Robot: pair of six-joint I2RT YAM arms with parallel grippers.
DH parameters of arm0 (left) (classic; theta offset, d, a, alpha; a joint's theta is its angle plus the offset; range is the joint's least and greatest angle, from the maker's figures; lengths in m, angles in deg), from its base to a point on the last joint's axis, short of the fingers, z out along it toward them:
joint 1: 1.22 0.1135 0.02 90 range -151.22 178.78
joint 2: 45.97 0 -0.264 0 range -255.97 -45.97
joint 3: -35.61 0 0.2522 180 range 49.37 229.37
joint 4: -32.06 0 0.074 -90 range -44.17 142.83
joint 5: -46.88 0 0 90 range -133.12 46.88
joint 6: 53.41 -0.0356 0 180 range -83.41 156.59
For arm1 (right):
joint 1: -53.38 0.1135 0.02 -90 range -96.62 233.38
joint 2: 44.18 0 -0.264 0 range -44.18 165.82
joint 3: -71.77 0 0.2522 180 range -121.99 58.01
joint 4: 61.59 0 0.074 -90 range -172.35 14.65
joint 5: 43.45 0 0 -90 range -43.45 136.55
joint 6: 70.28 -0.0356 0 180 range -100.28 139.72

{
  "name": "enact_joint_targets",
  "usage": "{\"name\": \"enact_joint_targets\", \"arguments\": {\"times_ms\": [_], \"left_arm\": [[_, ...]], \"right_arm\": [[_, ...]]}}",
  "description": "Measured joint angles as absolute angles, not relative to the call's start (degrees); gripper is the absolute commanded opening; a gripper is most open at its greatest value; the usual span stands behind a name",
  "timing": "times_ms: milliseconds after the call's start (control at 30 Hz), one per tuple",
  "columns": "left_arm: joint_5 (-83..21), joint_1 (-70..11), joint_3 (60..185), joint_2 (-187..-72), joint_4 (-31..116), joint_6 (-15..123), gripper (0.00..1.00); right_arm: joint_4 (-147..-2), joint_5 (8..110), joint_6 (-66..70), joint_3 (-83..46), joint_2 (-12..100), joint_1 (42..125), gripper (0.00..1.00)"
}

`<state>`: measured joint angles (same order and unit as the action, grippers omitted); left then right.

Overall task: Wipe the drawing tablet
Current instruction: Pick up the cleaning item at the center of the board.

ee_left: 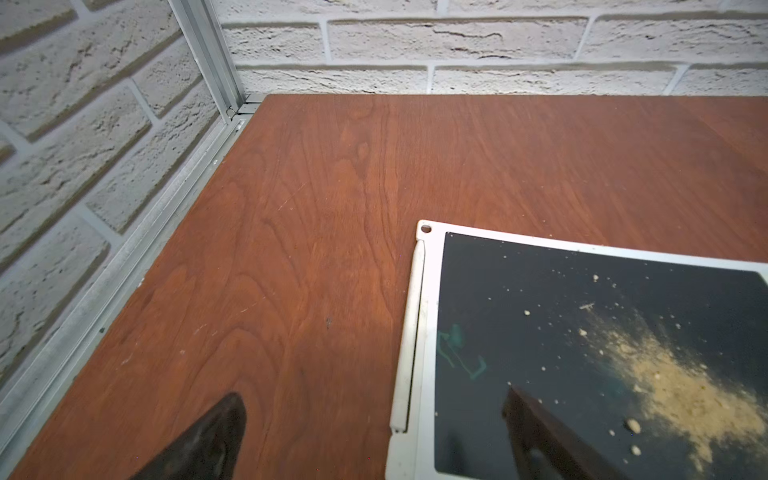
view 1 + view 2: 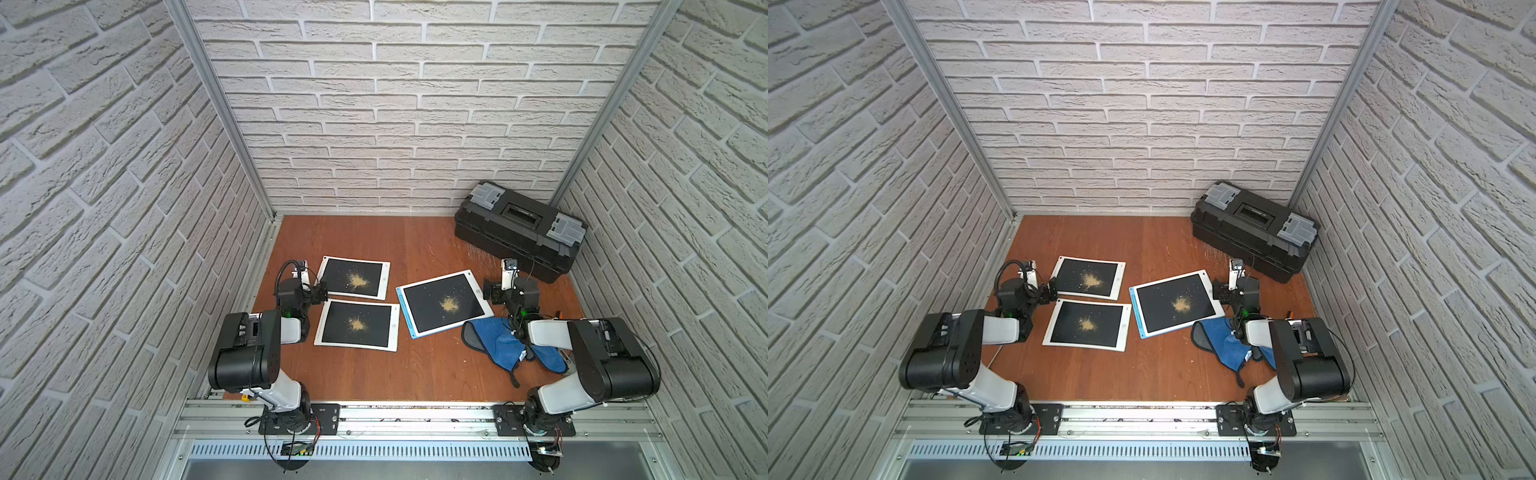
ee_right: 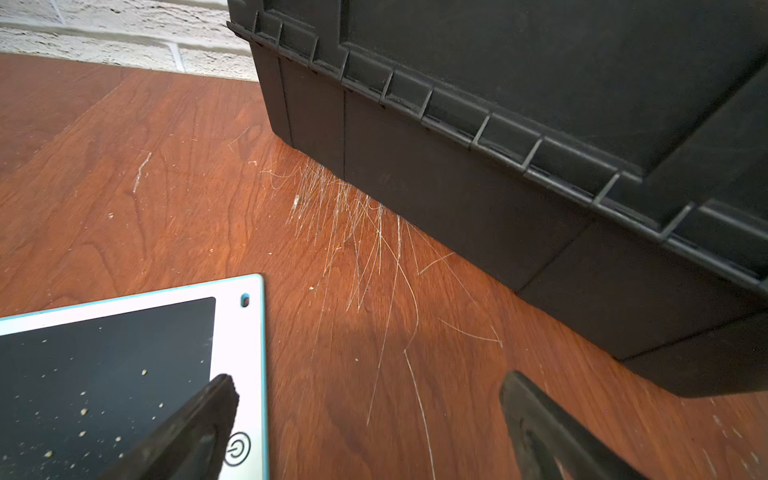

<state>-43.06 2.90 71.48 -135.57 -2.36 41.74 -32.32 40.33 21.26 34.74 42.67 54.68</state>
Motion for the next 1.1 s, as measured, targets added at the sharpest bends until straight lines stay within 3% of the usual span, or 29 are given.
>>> {"name": "enact_joint_targets", "arguments": {"times_ms": [867, 1000, 1100], "left_arm": [[-43.17, 3.6, 71.7, -135.31, -1.33, 42.81, 0.98], [-53.77, -1.23, 77.36, -128.36, 14.34, 42.72, 0.98], [-59.65, -7.52, 86.03, -120.88, 25.2, 43.64, 0.98]], "right_arm": [[-33.11, 40.73, 20.98, 34.41, 42.47, 53.98, 1.0], [-48.85, 36.14, 20.63, 28.01, 36.68, 56.41, 1.0], [-65.63, 32.92, 16.23, 14.24, 31.89, 59.64, 1.0]]}}
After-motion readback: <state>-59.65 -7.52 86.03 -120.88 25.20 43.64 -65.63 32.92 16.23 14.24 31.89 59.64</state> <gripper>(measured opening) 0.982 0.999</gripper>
